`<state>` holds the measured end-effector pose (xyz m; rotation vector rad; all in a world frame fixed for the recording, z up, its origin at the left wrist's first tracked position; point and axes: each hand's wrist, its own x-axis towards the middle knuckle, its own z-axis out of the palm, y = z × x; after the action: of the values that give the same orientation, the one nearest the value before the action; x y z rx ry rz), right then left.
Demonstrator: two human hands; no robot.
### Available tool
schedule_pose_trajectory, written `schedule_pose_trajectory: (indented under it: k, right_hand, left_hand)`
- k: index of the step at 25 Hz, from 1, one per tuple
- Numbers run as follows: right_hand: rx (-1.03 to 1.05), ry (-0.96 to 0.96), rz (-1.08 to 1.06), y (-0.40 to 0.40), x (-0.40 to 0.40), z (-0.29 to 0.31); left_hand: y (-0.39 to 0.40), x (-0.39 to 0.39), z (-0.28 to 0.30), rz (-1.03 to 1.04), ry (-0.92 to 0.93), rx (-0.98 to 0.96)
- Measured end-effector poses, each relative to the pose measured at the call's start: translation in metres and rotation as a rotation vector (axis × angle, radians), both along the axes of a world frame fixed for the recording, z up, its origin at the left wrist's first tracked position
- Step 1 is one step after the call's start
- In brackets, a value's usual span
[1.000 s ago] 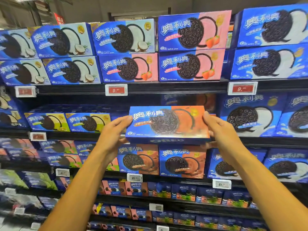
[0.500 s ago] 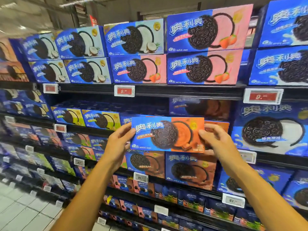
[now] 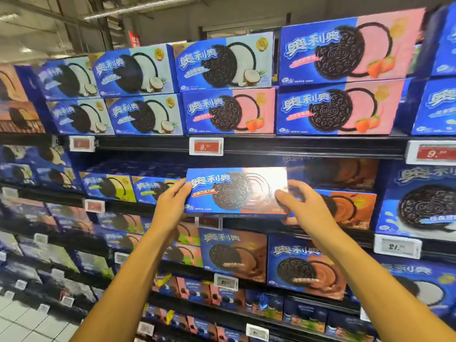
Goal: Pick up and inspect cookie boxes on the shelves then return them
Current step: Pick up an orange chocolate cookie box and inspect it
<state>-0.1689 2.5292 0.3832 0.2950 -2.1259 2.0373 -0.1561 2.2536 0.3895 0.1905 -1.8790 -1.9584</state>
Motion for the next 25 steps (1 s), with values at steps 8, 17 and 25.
schedule_pose_trajectory:
  k: [8,17,25]
  right_hand:
    - [0.016,-0.013,-0.232,-0.050,-0.024,0.000]
    - [0.116,0.174,-0.509,-0.074,-0.033,0.017]
    - [0.347,0.218,-0.755,-0.068,-0.053,0.014]
  left_hand:
    - [-0.052,-0.050,0.008,-0.294,0.046,-0.094]
    - [-0.067,-0.097,0.012,-0.374,0.140,-0.180]
    - [-0.056,-0.121,0.014,-0.331,0.203,-0.223]
